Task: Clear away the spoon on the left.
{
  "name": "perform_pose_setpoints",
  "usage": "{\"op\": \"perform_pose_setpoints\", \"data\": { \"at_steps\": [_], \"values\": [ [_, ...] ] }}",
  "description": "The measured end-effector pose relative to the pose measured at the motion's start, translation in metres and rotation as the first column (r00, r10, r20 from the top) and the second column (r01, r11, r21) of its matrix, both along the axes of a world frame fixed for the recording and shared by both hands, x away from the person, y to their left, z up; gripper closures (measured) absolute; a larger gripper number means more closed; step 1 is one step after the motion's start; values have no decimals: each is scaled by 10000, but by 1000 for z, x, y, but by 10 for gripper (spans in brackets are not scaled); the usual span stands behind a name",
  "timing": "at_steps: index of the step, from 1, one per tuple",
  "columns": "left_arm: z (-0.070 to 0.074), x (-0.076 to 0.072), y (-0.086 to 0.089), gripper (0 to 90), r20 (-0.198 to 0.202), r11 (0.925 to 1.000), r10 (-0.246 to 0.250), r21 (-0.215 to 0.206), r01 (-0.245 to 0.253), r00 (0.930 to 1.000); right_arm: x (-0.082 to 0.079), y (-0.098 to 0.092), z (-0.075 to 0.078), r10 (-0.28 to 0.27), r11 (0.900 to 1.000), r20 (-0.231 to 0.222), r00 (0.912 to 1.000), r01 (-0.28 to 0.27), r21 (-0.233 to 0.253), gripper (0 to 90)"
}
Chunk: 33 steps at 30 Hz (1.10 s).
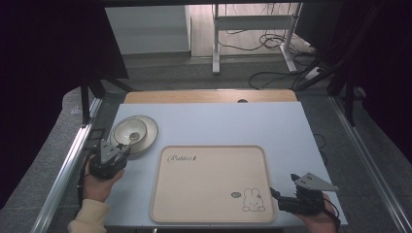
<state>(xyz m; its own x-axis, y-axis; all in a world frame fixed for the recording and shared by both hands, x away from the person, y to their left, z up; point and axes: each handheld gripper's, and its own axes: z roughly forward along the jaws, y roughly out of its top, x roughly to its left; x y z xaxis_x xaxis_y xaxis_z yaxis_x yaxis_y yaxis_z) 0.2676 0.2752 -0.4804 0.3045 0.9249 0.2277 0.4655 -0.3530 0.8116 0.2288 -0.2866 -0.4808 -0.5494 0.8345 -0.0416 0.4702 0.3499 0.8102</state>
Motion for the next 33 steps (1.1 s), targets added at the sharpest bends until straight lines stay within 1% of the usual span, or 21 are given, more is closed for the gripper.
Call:
{"op": "perform_pose_setpoints", "data": {
  "at_steps": [6,14,25,33],
  "values": [
    [-1,0,-1,737,15,9998,3,178,-3,10000,0,0,0,-20,10000,-23,10000,20,-30,142],
    [-1,0,-1,805,4,9996,101,270,-101,9999,0,0,0,-23,10000,-7,10000,23,-27,142],
    [-1,-1,0,847,-18,9989,279,381,-278,9996,0,0,-1,17,10000,3,10000,-17,-33,142],
    [0,-1,2,885,-27,9986,394,357,-393,9992,0,0,-1,30,10000,-4,10000,-30,-57,142]
  ]
}}
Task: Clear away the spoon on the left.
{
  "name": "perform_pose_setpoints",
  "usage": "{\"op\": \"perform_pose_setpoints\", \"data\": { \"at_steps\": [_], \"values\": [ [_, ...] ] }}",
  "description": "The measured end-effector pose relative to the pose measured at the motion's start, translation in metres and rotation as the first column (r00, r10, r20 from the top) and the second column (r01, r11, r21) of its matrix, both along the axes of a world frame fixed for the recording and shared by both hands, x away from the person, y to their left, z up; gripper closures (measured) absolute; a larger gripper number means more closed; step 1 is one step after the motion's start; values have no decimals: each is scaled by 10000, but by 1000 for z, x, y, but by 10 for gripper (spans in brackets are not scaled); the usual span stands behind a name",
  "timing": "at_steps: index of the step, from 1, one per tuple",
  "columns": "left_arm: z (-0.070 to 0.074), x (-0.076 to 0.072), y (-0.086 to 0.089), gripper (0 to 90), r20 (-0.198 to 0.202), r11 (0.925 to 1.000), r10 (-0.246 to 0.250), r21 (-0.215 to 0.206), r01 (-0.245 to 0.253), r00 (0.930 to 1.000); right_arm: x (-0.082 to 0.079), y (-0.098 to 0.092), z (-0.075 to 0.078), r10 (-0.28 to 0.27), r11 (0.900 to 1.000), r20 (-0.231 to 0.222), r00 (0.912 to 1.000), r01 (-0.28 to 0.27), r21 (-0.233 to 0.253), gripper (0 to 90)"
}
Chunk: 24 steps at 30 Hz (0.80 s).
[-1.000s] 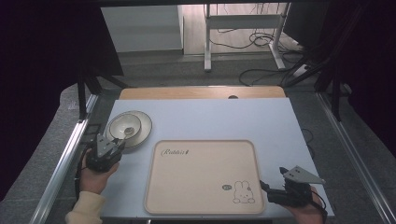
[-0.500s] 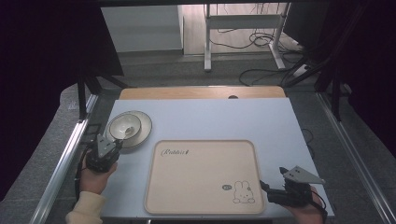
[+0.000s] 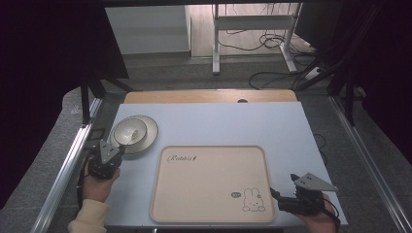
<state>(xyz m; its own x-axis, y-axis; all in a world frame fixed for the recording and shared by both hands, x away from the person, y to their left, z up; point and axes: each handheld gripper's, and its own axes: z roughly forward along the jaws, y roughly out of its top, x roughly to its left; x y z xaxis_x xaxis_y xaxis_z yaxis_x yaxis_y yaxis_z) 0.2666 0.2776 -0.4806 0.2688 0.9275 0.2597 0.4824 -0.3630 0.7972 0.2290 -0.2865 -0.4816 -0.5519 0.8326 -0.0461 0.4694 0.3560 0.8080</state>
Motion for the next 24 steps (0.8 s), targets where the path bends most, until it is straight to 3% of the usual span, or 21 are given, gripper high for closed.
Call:
{"op": "perform_pose_setpoints", "data": {
  "at_steps": [18,24],
  "values": [
    [3,-2,3,894,187,9997,68,-222,-64,9998,0,0,0,58,10000,-26,10000,-58,-26,142],
    [10,-4,1,896,309,9995,-34,-305,43,9995,0,0,0,149,9999,11,9999,-149,-8,142]
  ]
}}
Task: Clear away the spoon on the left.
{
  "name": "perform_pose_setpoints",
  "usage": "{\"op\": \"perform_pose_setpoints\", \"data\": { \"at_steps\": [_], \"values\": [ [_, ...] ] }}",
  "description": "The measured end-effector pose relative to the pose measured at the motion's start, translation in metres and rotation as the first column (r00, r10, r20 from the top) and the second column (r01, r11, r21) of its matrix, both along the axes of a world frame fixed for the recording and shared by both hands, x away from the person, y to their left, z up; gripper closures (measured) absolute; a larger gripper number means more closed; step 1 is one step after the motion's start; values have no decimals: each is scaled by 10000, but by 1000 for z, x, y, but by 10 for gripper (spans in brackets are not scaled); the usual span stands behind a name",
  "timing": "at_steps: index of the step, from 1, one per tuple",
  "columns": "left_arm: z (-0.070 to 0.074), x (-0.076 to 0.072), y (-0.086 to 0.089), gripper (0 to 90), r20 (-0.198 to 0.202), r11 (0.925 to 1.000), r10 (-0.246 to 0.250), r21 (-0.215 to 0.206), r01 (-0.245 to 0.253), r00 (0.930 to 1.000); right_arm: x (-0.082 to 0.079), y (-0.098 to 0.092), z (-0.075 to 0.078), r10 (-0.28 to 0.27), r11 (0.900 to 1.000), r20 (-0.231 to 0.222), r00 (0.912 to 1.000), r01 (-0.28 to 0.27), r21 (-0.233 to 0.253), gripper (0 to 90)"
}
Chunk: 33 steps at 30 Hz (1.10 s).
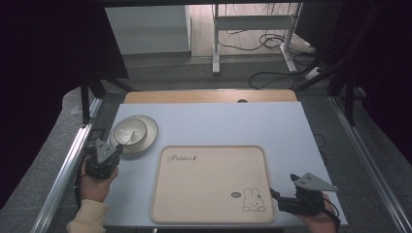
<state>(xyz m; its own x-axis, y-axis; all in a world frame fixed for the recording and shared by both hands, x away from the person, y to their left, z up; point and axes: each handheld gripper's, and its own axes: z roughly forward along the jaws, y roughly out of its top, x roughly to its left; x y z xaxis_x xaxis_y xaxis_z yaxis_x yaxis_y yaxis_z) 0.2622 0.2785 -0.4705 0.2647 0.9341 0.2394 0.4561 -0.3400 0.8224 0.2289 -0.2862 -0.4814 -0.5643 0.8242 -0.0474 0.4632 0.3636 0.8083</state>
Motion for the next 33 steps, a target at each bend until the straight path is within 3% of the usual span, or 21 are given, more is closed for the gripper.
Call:
{"op": "perform_pose_setpoints", "data": {
  "at_steps": [18,33],
  "values": [
    [23,-14,2,896,590,9988,-218,-431,244,9980,0,-1,0,7,10000,9,10000,-7,-33,142],
    [34,-23,-1,896,908,9970,-372,-637,431,9952,0,-1,-1,24,10000,32,10000,-23,-96,142]
  ]
}}
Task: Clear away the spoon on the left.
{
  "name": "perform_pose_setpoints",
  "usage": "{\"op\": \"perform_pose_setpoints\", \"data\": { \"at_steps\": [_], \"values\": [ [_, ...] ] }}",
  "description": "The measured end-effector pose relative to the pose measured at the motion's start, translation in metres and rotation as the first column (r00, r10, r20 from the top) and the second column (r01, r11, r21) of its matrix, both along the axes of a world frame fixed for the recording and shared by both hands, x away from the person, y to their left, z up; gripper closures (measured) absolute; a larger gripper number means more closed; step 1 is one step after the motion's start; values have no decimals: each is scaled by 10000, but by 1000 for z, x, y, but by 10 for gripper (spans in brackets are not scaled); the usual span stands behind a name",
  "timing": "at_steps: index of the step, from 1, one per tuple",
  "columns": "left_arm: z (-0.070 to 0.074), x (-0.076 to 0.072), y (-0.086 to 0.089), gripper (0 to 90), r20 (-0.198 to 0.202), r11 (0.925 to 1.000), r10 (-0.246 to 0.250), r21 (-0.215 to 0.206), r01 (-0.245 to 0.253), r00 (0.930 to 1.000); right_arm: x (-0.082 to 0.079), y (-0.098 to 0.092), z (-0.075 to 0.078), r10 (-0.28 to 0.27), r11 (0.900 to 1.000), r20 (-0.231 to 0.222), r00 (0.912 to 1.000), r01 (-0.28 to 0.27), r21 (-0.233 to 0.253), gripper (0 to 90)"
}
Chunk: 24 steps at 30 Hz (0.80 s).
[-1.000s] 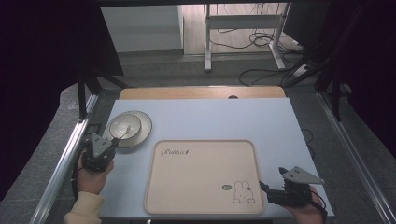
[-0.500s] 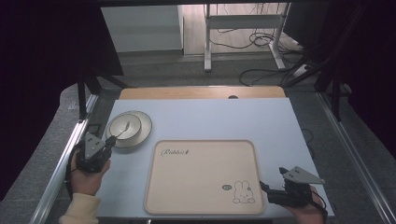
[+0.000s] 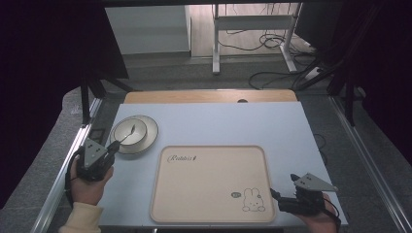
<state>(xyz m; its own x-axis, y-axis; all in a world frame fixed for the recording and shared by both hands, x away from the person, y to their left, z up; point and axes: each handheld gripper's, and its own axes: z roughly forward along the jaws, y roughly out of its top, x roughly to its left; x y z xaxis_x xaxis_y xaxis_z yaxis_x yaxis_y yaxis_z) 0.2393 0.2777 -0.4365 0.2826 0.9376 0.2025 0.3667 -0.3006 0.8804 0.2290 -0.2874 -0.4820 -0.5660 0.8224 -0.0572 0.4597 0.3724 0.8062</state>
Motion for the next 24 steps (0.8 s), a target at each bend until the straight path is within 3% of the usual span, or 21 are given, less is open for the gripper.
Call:
{"op": "perform_pose_setpoints", "data": {
  "at_steps": [24],
  "values": [
    [19,-11,-24,896,430,9963,-859,27,859,9954,-1,0,0,52,10000,42,10000,-52,-22,142]
  ]
}}
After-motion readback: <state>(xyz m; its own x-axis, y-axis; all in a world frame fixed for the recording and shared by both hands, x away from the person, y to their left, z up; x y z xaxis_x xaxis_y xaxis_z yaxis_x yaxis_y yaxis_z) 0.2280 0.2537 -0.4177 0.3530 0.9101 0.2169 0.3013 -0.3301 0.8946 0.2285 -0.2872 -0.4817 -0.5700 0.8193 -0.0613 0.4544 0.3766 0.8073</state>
